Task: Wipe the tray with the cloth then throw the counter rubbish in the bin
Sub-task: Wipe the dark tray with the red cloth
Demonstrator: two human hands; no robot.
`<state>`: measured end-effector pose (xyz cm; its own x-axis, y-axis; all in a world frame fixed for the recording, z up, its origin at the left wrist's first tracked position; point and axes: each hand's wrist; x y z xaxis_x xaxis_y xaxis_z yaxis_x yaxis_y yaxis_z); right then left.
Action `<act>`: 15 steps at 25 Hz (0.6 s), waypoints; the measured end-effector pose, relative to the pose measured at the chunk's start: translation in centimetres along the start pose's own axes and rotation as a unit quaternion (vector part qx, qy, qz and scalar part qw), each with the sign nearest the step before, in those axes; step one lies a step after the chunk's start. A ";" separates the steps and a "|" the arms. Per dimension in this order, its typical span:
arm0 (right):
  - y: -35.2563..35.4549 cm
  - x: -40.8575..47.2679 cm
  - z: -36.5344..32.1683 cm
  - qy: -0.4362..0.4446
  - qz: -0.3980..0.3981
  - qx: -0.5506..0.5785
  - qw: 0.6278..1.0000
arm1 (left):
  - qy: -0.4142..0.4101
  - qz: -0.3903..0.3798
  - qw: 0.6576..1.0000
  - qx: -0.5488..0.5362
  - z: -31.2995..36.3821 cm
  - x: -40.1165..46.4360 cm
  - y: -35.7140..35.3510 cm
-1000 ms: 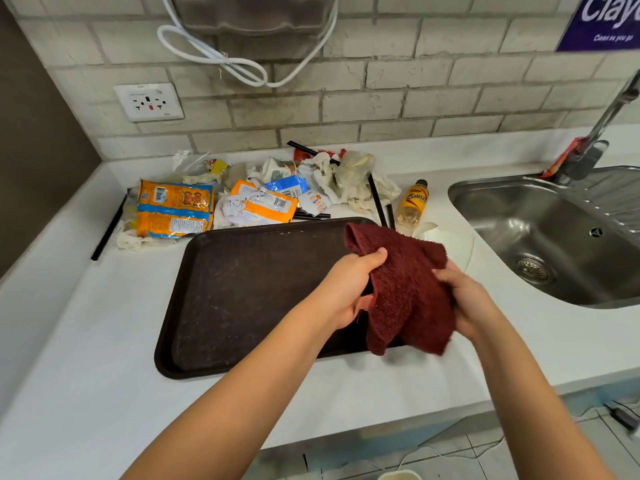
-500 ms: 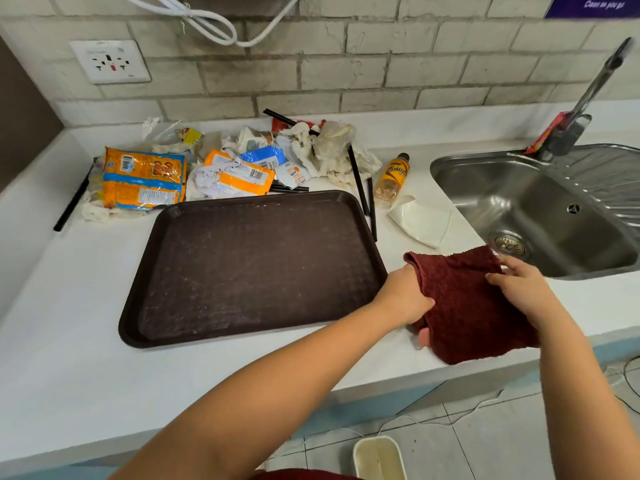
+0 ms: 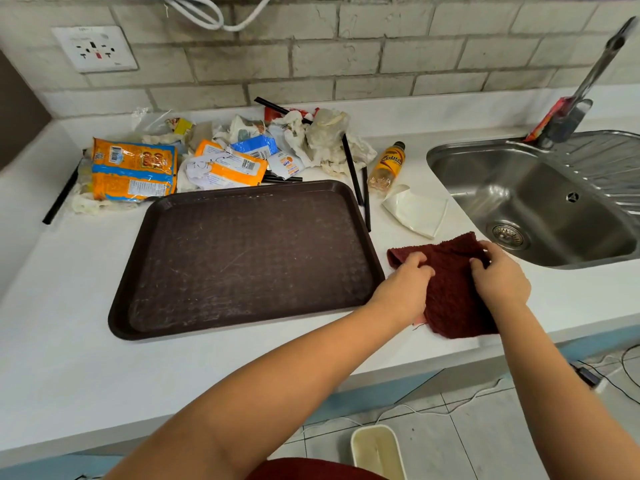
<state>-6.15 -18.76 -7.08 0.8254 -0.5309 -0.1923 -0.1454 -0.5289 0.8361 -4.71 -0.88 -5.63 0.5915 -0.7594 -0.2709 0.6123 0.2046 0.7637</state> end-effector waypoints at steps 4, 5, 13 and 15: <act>-0.9 -0.2 0.3 0.070 0.090 -0.102 0.988 | -0.004 -0.028 0.967 0.254 0.0 -0.2 -0.1; -0.8 0.0 0.1 0.066 0.073 -0.117 0.988 | -0.010 -0.028 0.962 0.273 -0.2 -0.3 0.0; -3.6 -3.2 -7.6 0.155 0.038 -0.068 0.985 | 0.085 0.132 0.984 0.080 -7.3 -8.4 5.3; -5.5 -3.6 -10.2 0.189 -0.014 -0.028 0.981 | 0.166 0.170 0.970 0.054 -11.1 -11.4 6.9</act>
<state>-2.75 -7.19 -5.72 0.9737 -0.2271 -0.0200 -0.0983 -0.4970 0.8622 -1.36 16.07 -3.76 0.8968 -0.4154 -0.1521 0.3039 0.3286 0.8943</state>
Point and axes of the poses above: each hand's wrist, its own x-axis towards the middle knuckle, its own y-axis out of the back of the hand, z = x × y, and after that the axes turned 15 degrees about -z, right-handed
